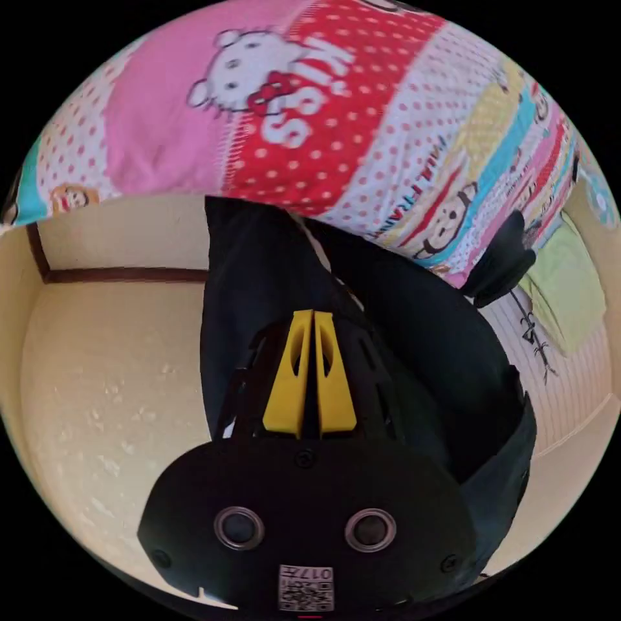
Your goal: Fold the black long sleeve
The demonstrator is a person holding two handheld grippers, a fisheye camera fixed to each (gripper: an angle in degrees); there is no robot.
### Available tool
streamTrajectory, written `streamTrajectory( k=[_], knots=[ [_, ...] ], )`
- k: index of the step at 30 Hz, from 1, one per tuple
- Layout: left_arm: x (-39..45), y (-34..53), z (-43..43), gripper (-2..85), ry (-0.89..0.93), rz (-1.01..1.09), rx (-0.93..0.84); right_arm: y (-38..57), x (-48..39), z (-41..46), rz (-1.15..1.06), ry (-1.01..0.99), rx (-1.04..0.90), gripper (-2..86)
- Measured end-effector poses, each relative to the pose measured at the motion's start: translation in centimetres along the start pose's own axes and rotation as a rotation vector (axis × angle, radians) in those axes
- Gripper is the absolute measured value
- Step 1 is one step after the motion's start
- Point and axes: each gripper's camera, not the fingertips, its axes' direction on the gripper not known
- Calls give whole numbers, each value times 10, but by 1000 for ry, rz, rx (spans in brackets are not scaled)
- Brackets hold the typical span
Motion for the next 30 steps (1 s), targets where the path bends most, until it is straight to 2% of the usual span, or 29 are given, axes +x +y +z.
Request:
streamTrajectory(
  k=[1, 3, 6, 8, 10, 12, 15, 18, 20, 23, 26, 29, 30],
  knots=[
    [-14, 2, -5, -6, 49, -36, 18, 16, -23, 7, -22, -27, -6, 7],
    [-62, 14, -33, -5, 304, -112, 143, 34, -58, 8, -69, -35, 14, 6],
    [-106, 39, -71, -5, 548, -162, 360, 51, -108, -26, -162, -51, 149, 5],
    [-124, 59, -100, -5, 614, -198, 516, 64, -132, -65, -200, -97, 292, 4],
    [-131, 83, -136, -4, 641, -205, 698, 92, -149, -127, -220, -249, 505, 4],
    [-127, 122, -190, -1, 660, -133, 965, 124, -153, -173, -249, -412, 687, 4],
    [-116, 165, -249, 9, 658, -49, 1206, 192, -150, -231, -340, -632, 975, 4],
    [-110, 190, -295, 37, 650, -43, 1357, 264, -151, -270, -521, -705, 1174, 6],
    [-109, 197, -319, 54, 649, -26, 1417, 307, -151, -288, -617, -693, 1250, 7],
    [-101, 190, -354, 78, 550, -40, 1432, 386, -143, -308, -656, -591, 1447, 12],
    [-89, 155, -368, 103, 431, -62, 1347, 459, -133, -319, -667, -479, 1657, 26],
    [-76, 92, -340, 103, 334, -117, 1117, 511, -126, -320, -618, -400, 1806, 47],
    [-73, 99, -324, 88, 328, -136, 1201, 524, -122, -318, -569, -394, 1837, 48]
  ],
)
